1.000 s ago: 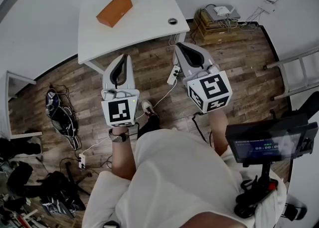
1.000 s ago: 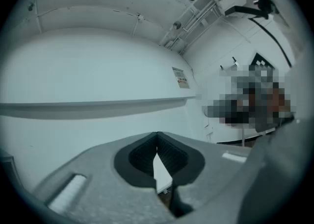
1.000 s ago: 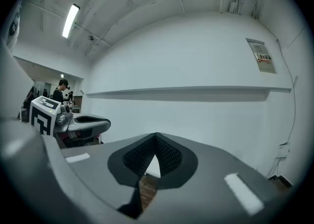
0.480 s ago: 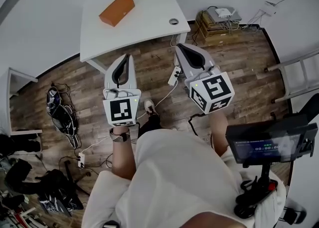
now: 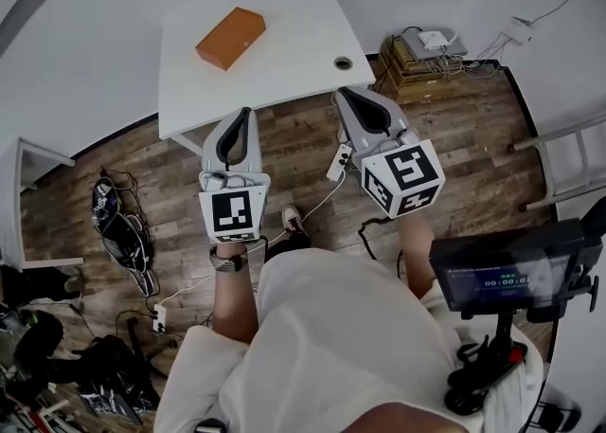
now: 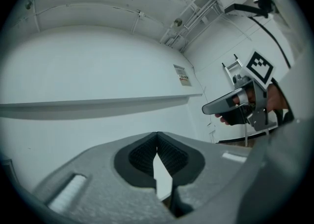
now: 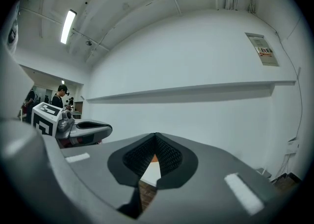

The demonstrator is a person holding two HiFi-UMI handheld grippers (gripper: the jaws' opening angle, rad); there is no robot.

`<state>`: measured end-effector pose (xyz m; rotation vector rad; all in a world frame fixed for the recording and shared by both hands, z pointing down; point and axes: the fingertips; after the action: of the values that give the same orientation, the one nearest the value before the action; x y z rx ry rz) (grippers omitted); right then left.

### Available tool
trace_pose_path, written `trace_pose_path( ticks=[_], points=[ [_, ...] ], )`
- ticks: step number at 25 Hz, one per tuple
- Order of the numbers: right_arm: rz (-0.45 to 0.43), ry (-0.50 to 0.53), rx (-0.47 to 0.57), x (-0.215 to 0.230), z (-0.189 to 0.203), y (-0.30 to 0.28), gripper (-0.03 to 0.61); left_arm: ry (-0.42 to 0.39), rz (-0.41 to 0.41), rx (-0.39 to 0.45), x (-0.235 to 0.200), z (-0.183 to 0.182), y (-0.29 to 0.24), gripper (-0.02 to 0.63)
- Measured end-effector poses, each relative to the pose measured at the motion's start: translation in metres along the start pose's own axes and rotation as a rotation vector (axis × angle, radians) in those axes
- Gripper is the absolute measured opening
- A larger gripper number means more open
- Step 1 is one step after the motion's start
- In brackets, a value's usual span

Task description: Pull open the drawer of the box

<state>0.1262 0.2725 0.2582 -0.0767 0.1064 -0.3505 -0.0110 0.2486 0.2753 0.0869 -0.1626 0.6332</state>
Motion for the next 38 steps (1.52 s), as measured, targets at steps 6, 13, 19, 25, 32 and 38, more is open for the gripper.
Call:
trace_pose_path(
  ticks=[6,13,19,25,32,38],
  points=[
    [-0.009,-0.017,-0.014,0.009,0.004,-0.051,0.002,0.011,0.002,-0.018,-0.033,0.016,-0.034,0.006],
    [0.008,-0.022,-0.021,0.017,0.005,-0.109,0.002,0.029,-0.001,-0.028,-0.078,0.035,-0.069,0.006],
    [0.03,-0.036,-0.035,0.024,0.002,-0.148,0.002,0.029,0.007,-0.034,-0.111,0.041,-0.09,0.006],
    [0.041,-0.04,-0.069,0.015,0.011,-0.178,0.002,0.042,0.021,-0.052,-0.137,0.055,-0.102,0.006],
    [0.062,-0.057,-0.098,0.008,0.018,-0.192,0.002,0.052,0.027,-0.063,-0.158,0.065,-0.108,0.006],
    [0.065,-0.061,-0.112,0.001,0.018,-0.199,0.002,0.049,-0.023,-0.119,-0.177,0.08,-0.107,0.006]
  ],
)
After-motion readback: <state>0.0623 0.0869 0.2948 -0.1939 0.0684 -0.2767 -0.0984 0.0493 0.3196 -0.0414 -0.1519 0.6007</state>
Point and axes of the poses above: the fingertips, and each gripper's own axes: y backward along the fingers, x to its right, z out of its underside, and after that the axes turned 4 degrees about y, right-handed
